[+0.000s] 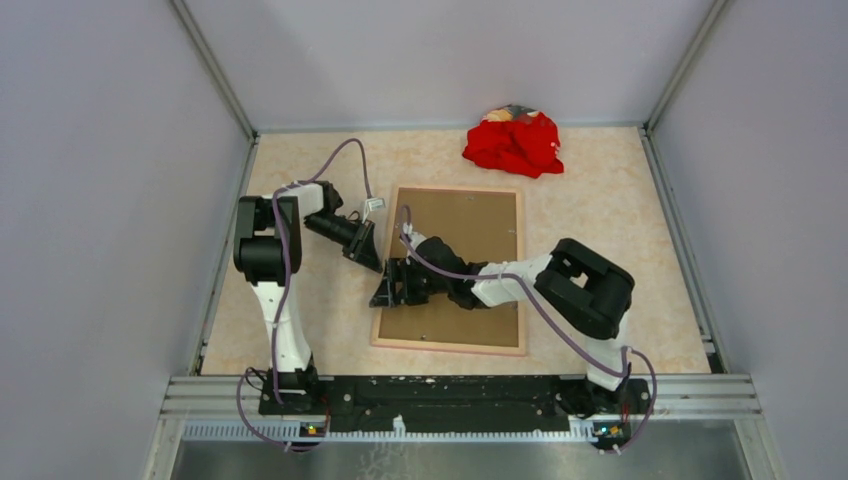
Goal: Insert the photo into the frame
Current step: Install the photo frame at the center of the board.
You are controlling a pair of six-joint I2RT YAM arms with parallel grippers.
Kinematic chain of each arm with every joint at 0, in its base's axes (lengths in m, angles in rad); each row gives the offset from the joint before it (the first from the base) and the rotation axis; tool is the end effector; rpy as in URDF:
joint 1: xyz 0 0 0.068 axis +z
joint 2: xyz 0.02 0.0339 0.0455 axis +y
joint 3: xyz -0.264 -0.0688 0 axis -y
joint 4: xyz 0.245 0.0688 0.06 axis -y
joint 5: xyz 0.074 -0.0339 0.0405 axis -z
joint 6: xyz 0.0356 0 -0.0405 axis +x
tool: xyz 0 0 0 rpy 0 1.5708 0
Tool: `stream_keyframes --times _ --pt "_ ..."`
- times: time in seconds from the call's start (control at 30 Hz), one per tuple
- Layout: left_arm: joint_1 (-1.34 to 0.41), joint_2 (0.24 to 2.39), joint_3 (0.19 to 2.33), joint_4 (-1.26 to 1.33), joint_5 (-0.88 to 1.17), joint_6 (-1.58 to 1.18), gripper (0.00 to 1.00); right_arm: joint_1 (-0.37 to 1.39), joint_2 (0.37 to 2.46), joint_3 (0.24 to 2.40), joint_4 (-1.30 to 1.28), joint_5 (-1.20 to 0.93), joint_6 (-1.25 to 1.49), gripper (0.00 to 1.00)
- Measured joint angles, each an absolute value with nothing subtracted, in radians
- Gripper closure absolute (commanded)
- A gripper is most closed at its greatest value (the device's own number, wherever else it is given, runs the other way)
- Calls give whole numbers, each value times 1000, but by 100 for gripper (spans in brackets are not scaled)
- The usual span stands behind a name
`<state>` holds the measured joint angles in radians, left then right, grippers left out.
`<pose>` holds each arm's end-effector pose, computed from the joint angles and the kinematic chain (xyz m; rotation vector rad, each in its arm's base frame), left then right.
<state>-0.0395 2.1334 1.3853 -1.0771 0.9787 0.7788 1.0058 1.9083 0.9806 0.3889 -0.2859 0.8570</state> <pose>0.3561 -0.0436 0.1233 0.8865 2.4971 -1.4350 0.2031 0.3391 0.1470 -0.3765 2.3957 1.3078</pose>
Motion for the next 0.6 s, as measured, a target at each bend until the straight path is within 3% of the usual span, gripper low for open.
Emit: stream_keyframes --times 0.6 --pt "-40 2129 1380 -1075 978 784 80 1005 1954 1044 374 -251 845 27"
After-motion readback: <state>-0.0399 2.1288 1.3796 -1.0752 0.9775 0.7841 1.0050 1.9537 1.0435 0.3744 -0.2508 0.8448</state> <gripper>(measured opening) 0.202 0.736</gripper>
